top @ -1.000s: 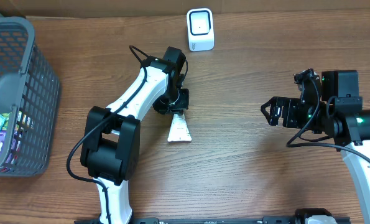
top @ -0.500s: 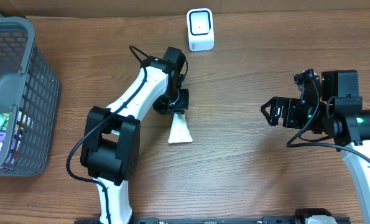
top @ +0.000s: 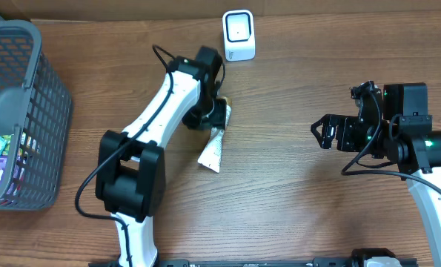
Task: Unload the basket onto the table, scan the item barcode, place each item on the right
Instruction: 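Move the left gripper back into the grey basket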
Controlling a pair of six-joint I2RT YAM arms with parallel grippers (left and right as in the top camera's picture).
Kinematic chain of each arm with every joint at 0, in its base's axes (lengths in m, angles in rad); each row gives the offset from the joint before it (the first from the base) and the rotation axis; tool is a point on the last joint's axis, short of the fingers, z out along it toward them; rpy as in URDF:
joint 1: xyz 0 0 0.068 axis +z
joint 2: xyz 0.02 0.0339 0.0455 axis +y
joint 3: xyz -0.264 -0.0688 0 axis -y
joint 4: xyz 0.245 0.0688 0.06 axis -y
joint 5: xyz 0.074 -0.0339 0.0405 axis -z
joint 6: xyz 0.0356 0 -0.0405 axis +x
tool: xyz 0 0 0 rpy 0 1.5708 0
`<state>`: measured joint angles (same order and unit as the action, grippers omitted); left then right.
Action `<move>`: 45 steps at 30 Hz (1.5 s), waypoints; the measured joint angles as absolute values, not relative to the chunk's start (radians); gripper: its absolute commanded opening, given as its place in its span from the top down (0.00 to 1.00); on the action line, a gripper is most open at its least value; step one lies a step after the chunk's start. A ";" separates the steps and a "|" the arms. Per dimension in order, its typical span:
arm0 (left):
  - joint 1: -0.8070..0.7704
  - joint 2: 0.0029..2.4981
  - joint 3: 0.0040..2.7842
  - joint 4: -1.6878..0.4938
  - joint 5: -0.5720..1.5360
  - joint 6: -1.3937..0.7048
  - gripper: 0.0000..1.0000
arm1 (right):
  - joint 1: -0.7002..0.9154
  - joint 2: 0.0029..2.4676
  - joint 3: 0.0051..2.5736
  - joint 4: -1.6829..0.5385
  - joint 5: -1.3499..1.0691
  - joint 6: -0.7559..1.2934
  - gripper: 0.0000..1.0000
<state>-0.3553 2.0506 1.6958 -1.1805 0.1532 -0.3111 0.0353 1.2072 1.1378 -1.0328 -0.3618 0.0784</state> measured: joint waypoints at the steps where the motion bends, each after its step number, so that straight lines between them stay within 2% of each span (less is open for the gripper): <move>1: -0.353 2.038 1.718 -1.190 0.153 -0.311 0.45 | 0.035 1.207 1.138 -1.033 -0.362 0.079 0.00; 12: -0.243 1.773 1.906 -1.254 0.114 -0.307 0.43 | 0.035 1.207 1.138 -1.033 -0.362 0.078 0.00; 20: -0.042 1.639 1.922 -1.258 0.089 -0.304 0.30 | 0.035 1.207 1.138 -1.019 -0.362 0.078 0.00; 31: 0.391 1.501 2.161 -1.248 0.072 -0.385 0.08 | 0.035 1.207 1.138 -1.022 -0.362 0.078 0.00; 38: 0.625 1.543 2.174 -1.303 0.070 -0.448 0.09 | 0.035 1.207 1.138 -1.024 -0.369 0.079 0.00; 45: 0.723 1.715 2.172 -1.352 0.069 -0.469 0.15 | 0.035 1.207 1.138 -1.021 -0.370 0.078 0.00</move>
